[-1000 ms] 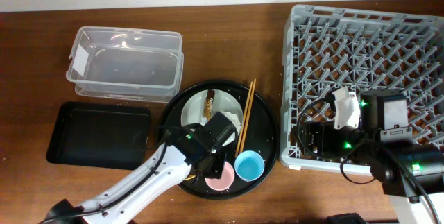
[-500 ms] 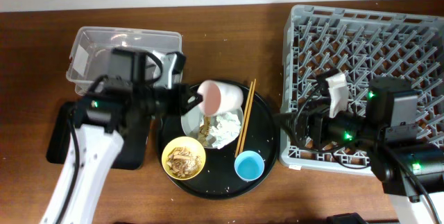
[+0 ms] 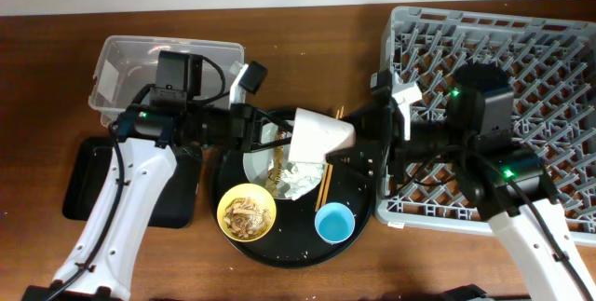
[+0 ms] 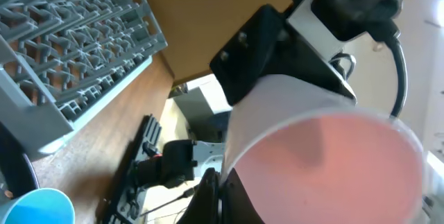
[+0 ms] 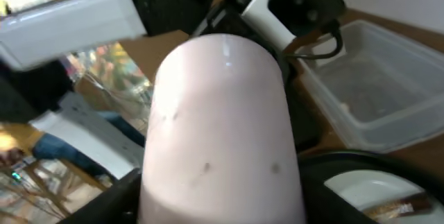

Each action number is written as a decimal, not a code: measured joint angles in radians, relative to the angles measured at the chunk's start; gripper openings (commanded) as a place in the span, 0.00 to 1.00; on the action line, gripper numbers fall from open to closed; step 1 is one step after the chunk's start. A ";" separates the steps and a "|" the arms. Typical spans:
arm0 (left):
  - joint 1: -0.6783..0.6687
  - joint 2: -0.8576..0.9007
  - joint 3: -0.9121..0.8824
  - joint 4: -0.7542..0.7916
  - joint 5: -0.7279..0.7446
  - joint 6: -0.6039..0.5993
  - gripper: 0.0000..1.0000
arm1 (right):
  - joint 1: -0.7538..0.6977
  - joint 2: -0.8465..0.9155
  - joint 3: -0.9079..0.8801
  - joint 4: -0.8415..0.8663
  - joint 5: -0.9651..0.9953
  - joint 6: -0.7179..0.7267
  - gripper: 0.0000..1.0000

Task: Sort waste into correct bins and load items into the dishwasher rack

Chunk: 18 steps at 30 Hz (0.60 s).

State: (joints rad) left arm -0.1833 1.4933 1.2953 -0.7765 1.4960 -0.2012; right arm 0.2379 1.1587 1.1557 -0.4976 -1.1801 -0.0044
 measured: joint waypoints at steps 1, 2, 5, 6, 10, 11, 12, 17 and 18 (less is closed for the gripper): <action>0.000 0.000 0.000 0.000 0.010 0.003 0.24 | -0.001 0.000 0.000 0.002 -0.004 -0.002 0.52; 0.000 0.000 0.000 0.000 0.011 0.008 0.40 | -0.002 0.000 0.000 0.001 -0.007 0.000 0.50; -0.001 0.000 0.000 0.002 -0.076 0.008 0.63 | -0.027 -0.001 0.004 -0.082 0.010 -0.001 0.50; -0.001 0.000 0.000 -0.003 -0.150 0.007 0.67 | -0.083 -0.016 0.005 -0.176 0.082 0.005 0.50; -0.001 0.000 0.000 -0.023 -0.507 0.007 0.68 | -0.329 -0.097 0.006 -0.402 0.371 0.055 0.49; 0.000 0.000 0.000 -0.026 -0.570 0.007 0.68 | -0.412 -0.121 0.006 -0.467 0.471 0.080 0.49; -0.001 0.000 0.000 -0.027 -0.626 0.007 0.68 | -0.466 -0.127 0.008 -0.538 0.575 0.121 0.49; -0.001 -0.002 0.000 -0.069 -0.743 0.007 0.67 | -0.508 -0.023 0.008 -0.608 0.896 0.272 0.50; -0.001 -0.008 0.000 -0.092 -0.780 0.008 0.67 | -0.508 0.016 0.008 -0.609 0.926 0.290 0.50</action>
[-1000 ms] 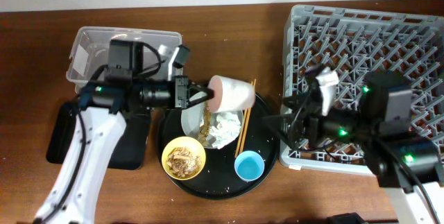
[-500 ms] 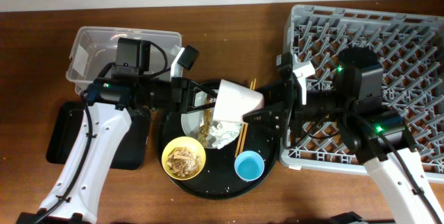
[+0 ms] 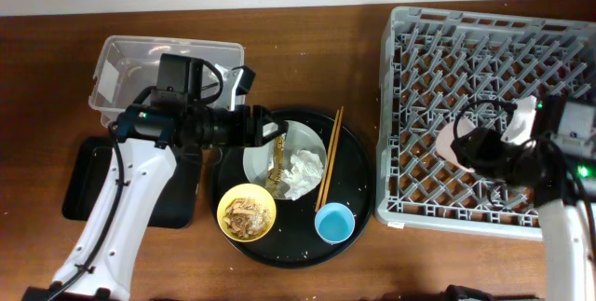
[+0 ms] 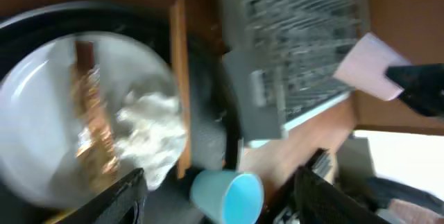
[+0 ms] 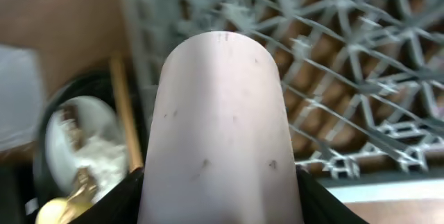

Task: Sort waste into correct bins and load items into the dishwasher rack

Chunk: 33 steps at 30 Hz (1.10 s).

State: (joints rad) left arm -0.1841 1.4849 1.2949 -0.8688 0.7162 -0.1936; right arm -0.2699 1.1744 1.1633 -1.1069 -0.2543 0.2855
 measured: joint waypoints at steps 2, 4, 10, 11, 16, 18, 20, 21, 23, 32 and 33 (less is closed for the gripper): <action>0.000 -0.042 -0.002 -0.051 -0.088 0.000 0.67 | 0.000 0.084 0.000 0.000 0.041 0.026 0.54; 0.000 -0.110 -0.002 -0.095 -0.161 0.000 0.67 | 0.000 0.140 0.000 -0.005 0.048 0.039 0.55; -0.126 -0.211 -0.002 -0.177 -0.290 0.013 0.67 | 0.117 0.275 0.000 -0.013 0.072 0.060 0.96; -0.176 -0.211 -0.002 -0.188 -0.314 0.015 0.67 | 0.122 0.287 0.000 -0.011 0.073 0.060 0.99; -0.419 -0.211 -0.011 -0.196 -0.480 -0.013 0.67 | 0.122 0.188 0.144 -0.102 0.053 0.066 0.96; -0.515 -0.190 -0.063 -0.122 -0.550 -0.061 0.65 | 0.122 0.059 0.191 -0.130 0.015 0.065 0.96; -0.595 -0.117 -0.133 -0.039 -0.594 -0.101 0.63 | 0.122 -0.049 0.201 -0.174 -0.010 0.064 0.96; -0.622 -0.070 -0.158 -0.016 -0.616 -0.119 0.60 | 0.122 -0.077 0.201 -0.193 -0.014 0.063 0.96; -0.657 0.020 -0.174 0.026 -0.646 -0.140 0.54 | 0.122 -0.103 0.201 -0.233 -0.021 0.051 0.96; -0.724 0.209 -0.169 0.063 -0.665 -0.166 0.00 | 0.122 -0.104 0.187 -0.274 -0.052 -0.028 0.82; -0.719 0.207 -0.151 0.014 -0.656 -0.166 0.00 | 0.122 -0.104 0.179 -0.269 -0.067 -0.045 0.82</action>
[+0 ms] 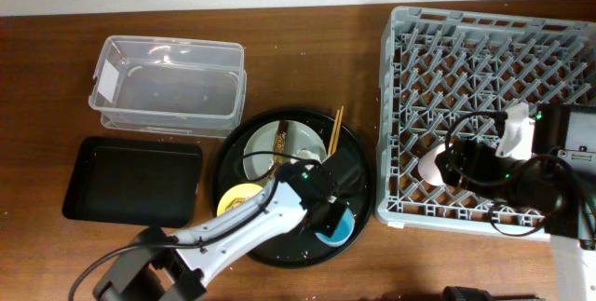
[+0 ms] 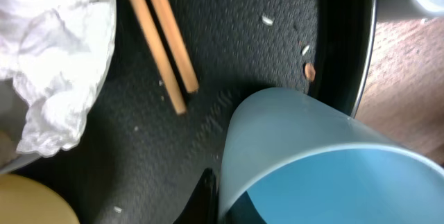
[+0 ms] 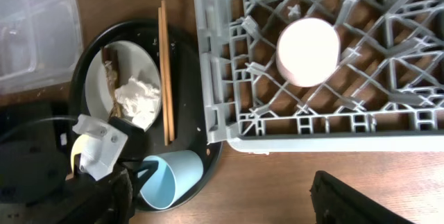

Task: Sort waste into correct bins and load items into the dishwasher rack

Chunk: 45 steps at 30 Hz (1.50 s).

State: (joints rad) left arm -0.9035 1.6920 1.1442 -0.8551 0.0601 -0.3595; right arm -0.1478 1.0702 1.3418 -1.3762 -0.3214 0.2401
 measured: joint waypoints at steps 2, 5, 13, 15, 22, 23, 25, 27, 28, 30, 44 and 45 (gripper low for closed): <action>0.040 -0.021 0.070 -0.068 0.034 0.004 0.00 | 0.000 0.000 -0.022 0.004 -0.071 -0.074 0.83; 0.214 -0.151 0.165 -0.029 0.219 0.045 0.00 | 0.000 0.000 -0.034 0.005 -0.287 -0.256 0.90; 0.689 -0.214 0.186 -0.011 1.086 0.222 0.00 | 0.146 0.000 -0.046 0.264 -0.703 -0.455 0.98; 0.688 -0.214 0.186 -0.011 1.245 0.233 0.00 | 0.262 0.020 -0.047 0.351 -0.742 -0.447 0.98; 0.688 -0.214 0.186 -0.011 1.382 0.241 0.00 | 0.433 0.113 -0.051 0.586 -0.724 -0.346 0.56; 0.688 -0.214 0.186 -0.011 1.378 0.243 0.00 | 0.444 0.116 -0.051 0.602 -0.730 -0.343 0.53; 0.700 -0.212 0.184 -0.012 1.399 0.256 0.00 | 0.463 0.116 -0.051 0.628 -0.729 -0.336 0.44; 0.706 -0.212 0.183 -0.013 1.402 0.266 0.27 | 0.468 0.116 -0.051 0.633 -0.721 -0.331 0.39; 0.707 -0.212 0.183 -0.013 1.397 0.266 0.50 | 0.470 0.116 -0.051 0.634 -0.716 -0.329 0.38; 0.702 -0.213 0.183 -0.012 1.353 0.266 0.73 | 0.470 0.117 -0.051 0.622 -0.713 -0.326 0.38; 0.766 -0.211 0.183 -0.016 1.117 0.262 0.99 | -0.348 -0.045 -0.051 0.142 0.056 0.043 0.33; 0.766 -0.211 0.183 -0.016 1.114 0.262 0.99 | -0.381 -0.026 -0.051 0.143 0.100 0.071 0.34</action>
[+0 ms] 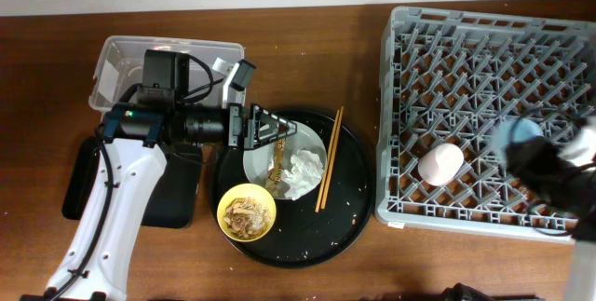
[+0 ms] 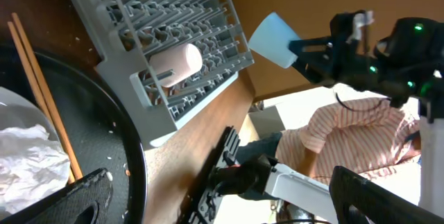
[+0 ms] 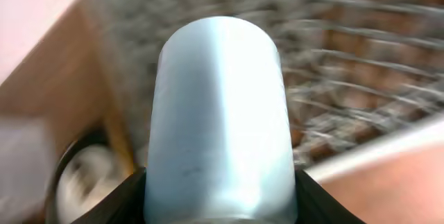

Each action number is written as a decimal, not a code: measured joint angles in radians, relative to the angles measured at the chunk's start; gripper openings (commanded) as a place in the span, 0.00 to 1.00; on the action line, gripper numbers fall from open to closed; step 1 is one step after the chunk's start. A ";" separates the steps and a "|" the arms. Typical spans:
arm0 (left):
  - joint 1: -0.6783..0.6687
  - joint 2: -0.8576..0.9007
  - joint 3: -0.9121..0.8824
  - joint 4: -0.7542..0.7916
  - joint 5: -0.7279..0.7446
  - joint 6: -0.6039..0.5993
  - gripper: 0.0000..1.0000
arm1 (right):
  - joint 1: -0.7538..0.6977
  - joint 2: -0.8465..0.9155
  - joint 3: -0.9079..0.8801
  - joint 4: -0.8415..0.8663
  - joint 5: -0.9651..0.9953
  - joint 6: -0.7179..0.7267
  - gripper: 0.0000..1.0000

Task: Sort waste into correct bins and load items into the dishwasher rack

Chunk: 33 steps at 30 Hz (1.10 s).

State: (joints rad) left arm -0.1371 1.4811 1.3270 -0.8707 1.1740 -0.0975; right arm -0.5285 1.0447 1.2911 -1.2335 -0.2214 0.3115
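A blue cup (image 3: 218,113) fills the right wrist view, with my right gripper (image 3: 218,200) shut on it. Overhead, the blue cup (image 1: 517,133) shows blurred above the right side of the grey dishwasher rack (image 1: 484,31). A pale pink cup (image 1: 440,163) sits in the rack's front part, also visible as the pink cup (image 2: 177,61) in the left wrist view. My left gripper (image 1: 277,131) stands open above the white plate (image 1: 256,163) on the round black tray (image 1: 354,212). On the plate are a crumpled napkin (image 1: 300,172) and a brown scrap.
Chopsticks (image 1: 326,159) lie on the round tray beside the plate. A yellow bowl of food scraps (image 1: 247,212) sits at the tray's front. A clear plastic bin (image 1: 121,63) stands at the back left, with a flat black bin (image 1: 88,184) in front of it.
The blue cup was on the round tray's front with my left gripper at it. Now my right gripper holds it over the rack, and my left gripper is open over the plate.
Both grippers first met at the pale pink cup above the round tray. Then my right gripper held it over the rack, and later it sat in the rack with that gripper open above. The blue cup has gone from the tray into my right gripper.
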 measured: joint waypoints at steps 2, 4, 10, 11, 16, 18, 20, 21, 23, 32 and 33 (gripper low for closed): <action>0.000 0.000 0.000 -0.003 -0.008 0.000 0.99 | -0.048 0.064 0.000 0.007 0.069 0.043 0.34; 0.000 0.000 0.000 -0.005 -0.015 0.000 0.99 | -0.062 0.144 0.001 0.009 0.102 0.063 0.34; -0.018 0.000 0.000 -0.038 -0.058 0.004 0.99 | -0.064 0.405 0.000 0.063 0.131 0.097 0.48; -0.026 0.000 0.000 -0.039 -0.067 0.004 0.99 | -0.064 0.444 0.000 0.072 0.128 0.101 0.75; -0.056 0.000 0.000 -0.042 -0.112 0.004 0.96 | -0.071 0.478 0.009 0.054 0.104 0.109 0.86; -0.068 0.000 0.000 -0.045 -0.135 0.004 0.91 | -0.082 0.478 0.053 -0.018 0.096 0.107 0.87; -0.084 0.000 0.000 -0.047 -0.172 0.004 0.84 | -0.085 0.463 0.128 -0.076 0.059 0.084 0.86; -0.094 0.000 0.000 -0.054 -0.204 0.005 0.82 | -0.080 0.444 0.161 -0.104 0.011 0.049 0.86; -0.121 0.000 0.000 -0.103 -0.314 0.006 0.78 | -0.029 0.364 0.188 -0.134 -0.116 -0.047 0.86; -0.487 -0.014 -0.199 -0.246 -1.048 -0.284 0.69 | 0.406 0.158 0.200 -0.159 -0.213 -0.179 0.86; -0.528 -0.014 -0.253 -0.210 -1.096 -0.328 0.69 | 0.423 0.159 0.200 -0.162 -0.210 -0.180 0.86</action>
State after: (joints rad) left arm -0.6655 1.4666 1.0737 -1.0809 0.0780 -0.4255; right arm -0.1051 1.2041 1.4906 -1.3956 -0.4313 0.1310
